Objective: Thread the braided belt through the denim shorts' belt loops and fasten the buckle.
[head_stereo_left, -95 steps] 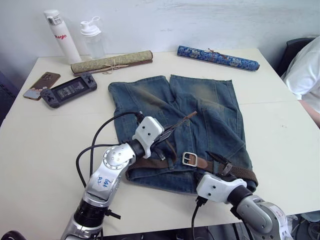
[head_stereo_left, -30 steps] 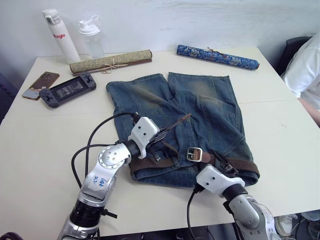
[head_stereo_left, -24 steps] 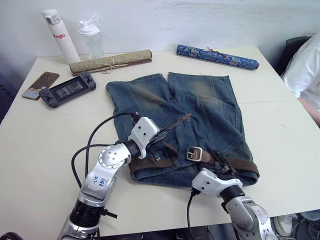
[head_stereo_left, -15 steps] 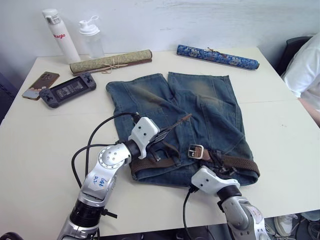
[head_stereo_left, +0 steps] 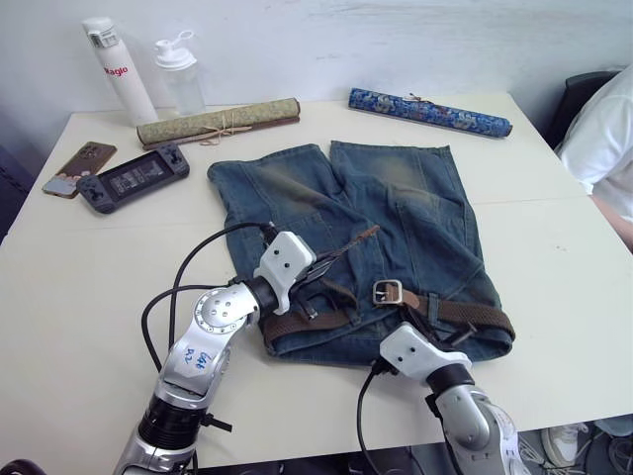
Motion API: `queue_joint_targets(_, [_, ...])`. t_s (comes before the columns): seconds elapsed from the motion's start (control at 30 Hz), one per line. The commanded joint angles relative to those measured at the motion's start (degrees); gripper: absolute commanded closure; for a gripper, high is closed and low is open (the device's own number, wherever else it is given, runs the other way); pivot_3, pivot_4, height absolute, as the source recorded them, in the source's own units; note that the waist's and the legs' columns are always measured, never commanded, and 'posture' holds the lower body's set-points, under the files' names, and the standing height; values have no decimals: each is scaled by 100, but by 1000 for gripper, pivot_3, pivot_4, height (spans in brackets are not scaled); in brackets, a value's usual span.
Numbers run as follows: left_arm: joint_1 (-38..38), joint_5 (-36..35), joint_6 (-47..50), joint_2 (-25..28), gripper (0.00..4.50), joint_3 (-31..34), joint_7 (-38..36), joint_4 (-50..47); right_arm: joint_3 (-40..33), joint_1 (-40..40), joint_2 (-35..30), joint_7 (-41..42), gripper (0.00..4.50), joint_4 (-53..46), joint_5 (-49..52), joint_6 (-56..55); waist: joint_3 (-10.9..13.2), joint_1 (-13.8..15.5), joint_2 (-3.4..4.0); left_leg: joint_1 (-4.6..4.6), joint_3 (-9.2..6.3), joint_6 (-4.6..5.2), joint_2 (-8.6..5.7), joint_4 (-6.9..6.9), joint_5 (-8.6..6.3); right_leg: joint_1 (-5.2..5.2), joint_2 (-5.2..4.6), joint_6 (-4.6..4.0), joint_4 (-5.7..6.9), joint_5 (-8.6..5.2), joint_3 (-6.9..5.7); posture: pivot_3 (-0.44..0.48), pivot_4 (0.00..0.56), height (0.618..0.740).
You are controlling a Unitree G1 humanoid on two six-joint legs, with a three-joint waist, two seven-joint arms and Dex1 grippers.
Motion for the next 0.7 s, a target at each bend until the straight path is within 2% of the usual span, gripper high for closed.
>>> queue_joint_targets(0.03, [-42, -149, 32, 9, 4500, 135, -13, -147, -287, -187, 43, 390, 4460, -844, 508, 118, 0, 3, 0, -1, -1, 0, 0, 1, 0, -1, 0, 0, 1, 0, -1, 0, 150, 737])
queue_joint_targets(0.23, [76, -127, -111, 402, 4500, 168, -297, -67, -841, -638, 690, 1058, 4460, -1577, 1577, 1783, 0, 8, 0, -5, -7, 2, 0, 3, 2, -1, -1, 0, 3, 0, -6, 0, 150, 737])
queue_joint_targets(0.43, [186, -87, 204, 658, 4500, -244, -565, -143, -1253, -1264, 1619, 866, 4460, -1879, 2348, 3248, 0, 3, 0, -9, -12, 5, -1, 3, 3, -2, -4, -1, 6, 0, -8, 0, 150, 737])
queue_joint_targets(0.57, [98, -76, 378, 767, 4500, -462, -713, -11, -1237, -1443, 1688, 682, 4460, -1910, 2520, 3548, 0, 2, 1, -11, -13, 6, -2, 4, 3, -4, -5, -1, 6, 0, -8, 0, 150, 737])
queue_joint_targets(0.7, [25, -31, 208, 748, 4500, -447, -713, 53, -954, -1394, 1129, 686, 4460, -1855, 2440, 3418, 0, 1, 1, -11, -12, 8, -5, 3, 4, -4, -5, -1, 6, 0, -8, 0, 150, 737])
